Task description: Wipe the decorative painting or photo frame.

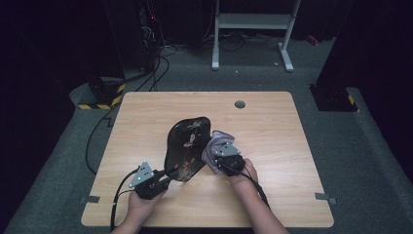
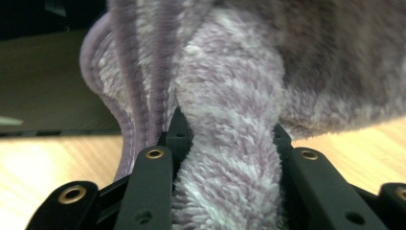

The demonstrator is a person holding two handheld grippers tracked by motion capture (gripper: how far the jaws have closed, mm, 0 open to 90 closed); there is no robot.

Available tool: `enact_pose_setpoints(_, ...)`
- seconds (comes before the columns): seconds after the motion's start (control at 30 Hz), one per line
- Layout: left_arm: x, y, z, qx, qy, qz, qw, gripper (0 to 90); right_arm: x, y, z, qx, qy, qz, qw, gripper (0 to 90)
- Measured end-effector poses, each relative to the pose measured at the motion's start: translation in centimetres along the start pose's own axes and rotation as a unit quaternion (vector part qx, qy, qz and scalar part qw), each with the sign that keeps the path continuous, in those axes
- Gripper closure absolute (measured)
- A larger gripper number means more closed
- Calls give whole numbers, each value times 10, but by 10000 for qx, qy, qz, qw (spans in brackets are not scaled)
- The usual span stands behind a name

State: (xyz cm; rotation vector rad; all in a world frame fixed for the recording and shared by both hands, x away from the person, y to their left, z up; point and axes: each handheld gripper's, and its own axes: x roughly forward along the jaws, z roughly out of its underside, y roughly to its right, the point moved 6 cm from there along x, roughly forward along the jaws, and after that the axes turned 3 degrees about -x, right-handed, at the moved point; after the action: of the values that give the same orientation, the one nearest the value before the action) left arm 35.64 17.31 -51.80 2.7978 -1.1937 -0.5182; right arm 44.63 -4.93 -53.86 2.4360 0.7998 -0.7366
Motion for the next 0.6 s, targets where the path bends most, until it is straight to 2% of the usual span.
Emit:
enact_pose_setpoints(0.2, 0, 0, 0, -33, -10, 12, 10000, 762, 3, -23, 5, -137, -131, -247, 9995, 661)
enact_pose_setpoints(0.33, 0, 0, 0, -68, -5, 2, 10000, 761, -2, -43, 2, -274, -104, -475, 9984, 661)
enact_pose_setpoints(0.53, -1, -3, 0, -140, -23, -42, 9999, 771, -13, -87, -5, -651, 20, -977, 9931, 662)
enact_pose_setpoints(0.6, -1, -4, 0, -155, -22, -46, 9999, 778, -16, -98, -6, -766, 61, -1097, 9910, 663)
